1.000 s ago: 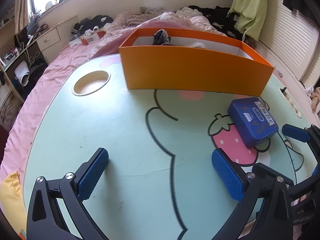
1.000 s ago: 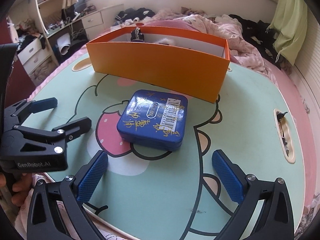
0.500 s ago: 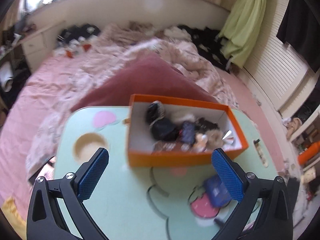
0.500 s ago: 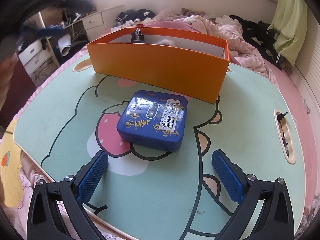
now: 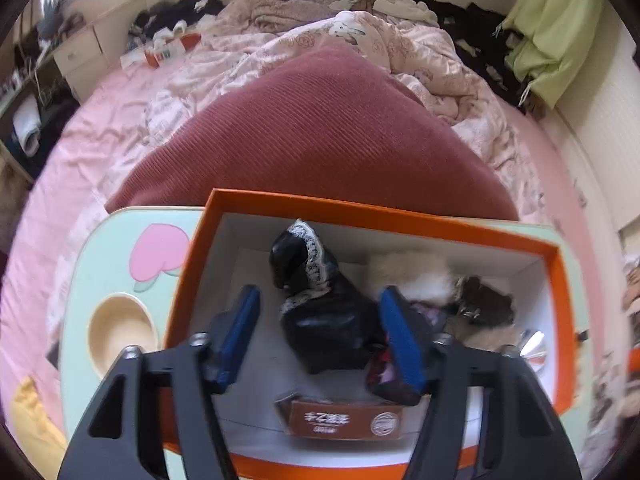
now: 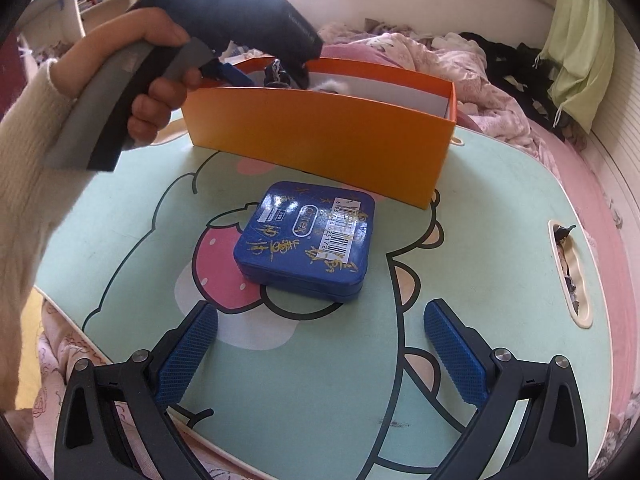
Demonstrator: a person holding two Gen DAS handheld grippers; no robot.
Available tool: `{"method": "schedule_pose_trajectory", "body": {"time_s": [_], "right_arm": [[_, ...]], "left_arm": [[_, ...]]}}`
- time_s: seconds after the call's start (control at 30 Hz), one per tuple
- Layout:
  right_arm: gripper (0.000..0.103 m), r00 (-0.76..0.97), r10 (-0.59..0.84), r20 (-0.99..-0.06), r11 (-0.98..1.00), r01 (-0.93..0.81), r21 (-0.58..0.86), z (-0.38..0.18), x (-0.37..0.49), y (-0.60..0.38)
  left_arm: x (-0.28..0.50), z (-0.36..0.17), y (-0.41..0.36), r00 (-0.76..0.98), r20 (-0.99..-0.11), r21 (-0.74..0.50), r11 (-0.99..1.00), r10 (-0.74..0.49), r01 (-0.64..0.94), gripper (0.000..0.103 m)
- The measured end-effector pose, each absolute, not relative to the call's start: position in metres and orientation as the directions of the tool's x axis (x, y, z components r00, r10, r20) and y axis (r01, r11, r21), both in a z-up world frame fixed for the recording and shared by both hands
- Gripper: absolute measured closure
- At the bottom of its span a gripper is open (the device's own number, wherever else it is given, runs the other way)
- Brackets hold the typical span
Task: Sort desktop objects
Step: 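Reach the left gripper into the orange box and grasp the black lace cloth, then lift the black cloth out with the left gripper and set it beside the box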
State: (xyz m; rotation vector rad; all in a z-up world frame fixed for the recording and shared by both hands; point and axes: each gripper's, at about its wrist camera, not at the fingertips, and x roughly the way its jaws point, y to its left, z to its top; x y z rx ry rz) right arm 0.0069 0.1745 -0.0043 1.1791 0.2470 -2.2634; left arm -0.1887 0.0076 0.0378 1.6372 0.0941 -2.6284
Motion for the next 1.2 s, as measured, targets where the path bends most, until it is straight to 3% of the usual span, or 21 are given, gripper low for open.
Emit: {"method": "schedule_pose_trajectory", "body": {"time_s": [0.07, 0.37, 0.63, 0.8, 0.83, 0.87, 0.97, 1.2], "right_arm": [[0.000, -0.449, -0.401, -0.798, -0.821, 0.563, 0.095, -0.004, 0.007, 0.174], [0.000, -0.449, -0.402, -0.798, -0.820, 0.564, 0.095, -0.004, 0.007, 0.174], [0.000, -0.448, -0.403, -0.798, -0.819, 0.566, 0.095, -0.005, 0.007, 0.174], [0.000, -0.448, -0.404, -0.797, -0.818, 0.567, 0.096, -0.005, 0.007, 0.174], [0.000, -0.447, -0.405, -0.798, -0.817, 0.568, 0.097, -0.005, 0.007, 0.175], [0.000, -0.447, -0.405, -0.798, -0.817, 0.569, 0.096, -0.005, 0.007, 0.174], [0.000, -0.447, -0.405, -0.797, -0.817, 0.568, 0.096, -0.005, 0.007, 0.175], [0.000, -0.448, -0.407, -0.796, -0.817, 0.569, 0.098, -0.004, 0.007, 0.174]], "left_arm": [[-0.187, 0.037, 0.007, -0.438, -0.899, -0.047, -0.998, 0.024, 0.044, 0.080], [-0.149, 0.071, -0.023, -0.565, -0.788, -0.298, -0.955, 0.244, 0.004, 0.103], [-0.066, 0.151, -0.034, -0.720, -0.601, -0.379, -0.917, 0.348, -0.127, 0.103], [-0.041, 0.164, -0.040, -0.717, -0.564, -0.422, -0.889, 0.409, -0.176, 0.103], [-0.042, 0.162, -0.037, -0.705, -0.584, -0.405, -0.897, 0.402, -0.176, 0.102], [-0.048, 0.158, -0.032, -0.682, -0.628, -0.375, -0.914, 0.375, -0.157, 0.093], [-0.080, 0.133, -0.027, -0.594, -0.736, -0.359, -0.931, 0.323, -0.062, 0.044], [-0.157, 0.087, -0.004, -0.417, -0.859, -0.302, -0.952, 0.297, -0.057, 0.042]]}}
